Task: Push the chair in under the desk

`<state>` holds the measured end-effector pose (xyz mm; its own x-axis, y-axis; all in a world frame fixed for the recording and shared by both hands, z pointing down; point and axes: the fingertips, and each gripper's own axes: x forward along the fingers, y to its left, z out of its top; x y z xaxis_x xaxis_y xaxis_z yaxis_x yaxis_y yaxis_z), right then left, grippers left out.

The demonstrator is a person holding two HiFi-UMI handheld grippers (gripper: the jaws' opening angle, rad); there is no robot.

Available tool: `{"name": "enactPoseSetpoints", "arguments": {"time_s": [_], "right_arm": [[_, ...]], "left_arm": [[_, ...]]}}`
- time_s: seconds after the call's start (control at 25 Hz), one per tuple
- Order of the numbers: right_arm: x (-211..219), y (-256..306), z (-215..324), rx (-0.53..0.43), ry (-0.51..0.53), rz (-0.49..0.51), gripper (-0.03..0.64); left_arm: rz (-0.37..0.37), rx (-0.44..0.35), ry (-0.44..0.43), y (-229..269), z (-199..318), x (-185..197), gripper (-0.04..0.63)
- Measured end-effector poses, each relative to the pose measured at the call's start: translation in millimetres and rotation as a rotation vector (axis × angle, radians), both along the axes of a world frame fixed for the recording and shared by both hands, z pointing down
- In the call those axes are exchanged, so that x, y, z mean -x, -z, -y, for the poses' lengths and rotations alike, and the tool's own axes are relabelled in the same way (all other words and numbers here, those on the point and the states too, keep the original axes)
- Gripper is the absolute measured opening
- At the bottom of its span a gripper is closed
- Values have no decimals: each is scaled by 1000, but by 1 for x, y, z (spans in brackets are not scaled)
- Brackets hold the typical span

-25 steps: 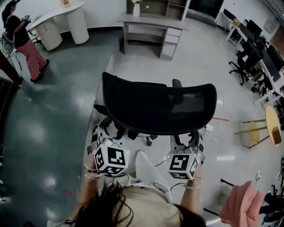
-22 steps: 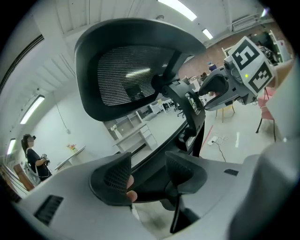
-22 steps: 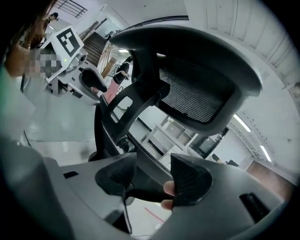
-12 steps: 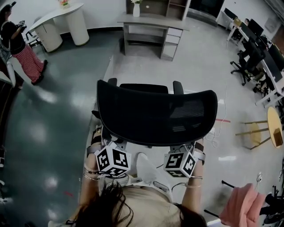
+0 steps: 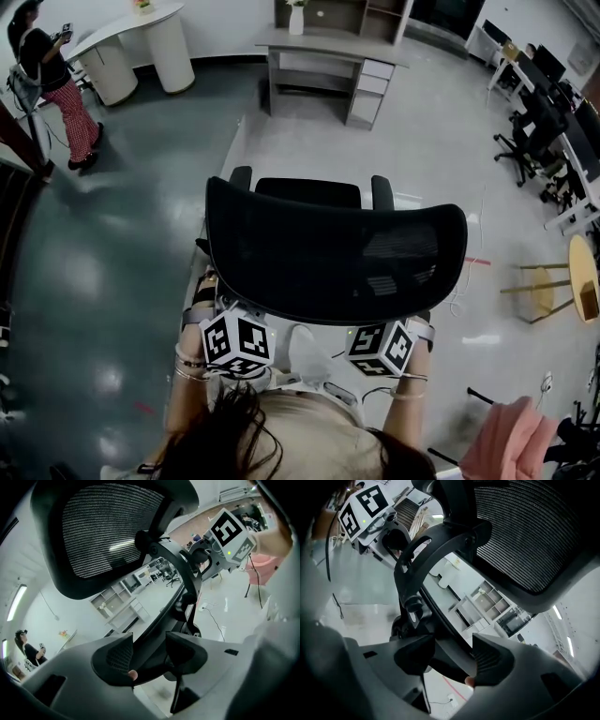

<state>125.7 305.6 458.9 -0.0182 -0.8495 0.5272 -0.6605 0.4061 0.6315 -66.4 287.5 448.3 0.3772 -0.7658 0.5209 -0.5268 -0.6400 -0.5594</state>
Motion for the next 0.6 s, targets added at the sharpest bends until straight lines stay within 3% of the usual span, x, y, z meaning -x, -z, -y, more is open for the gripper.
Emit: {"name": "enactPoseSetpoints", "arguments": {"time_s": [0.2, 0.6], "right_arm": [[1, -3, 1, 54, 38, 44, 235], [-5, -7, 3, 60, 39, 45, 235]], "left_arm": [[64, -4, -16, -4, 6, -2, 219], [34, 14, -16, -1, 8, -4, 221]]}}
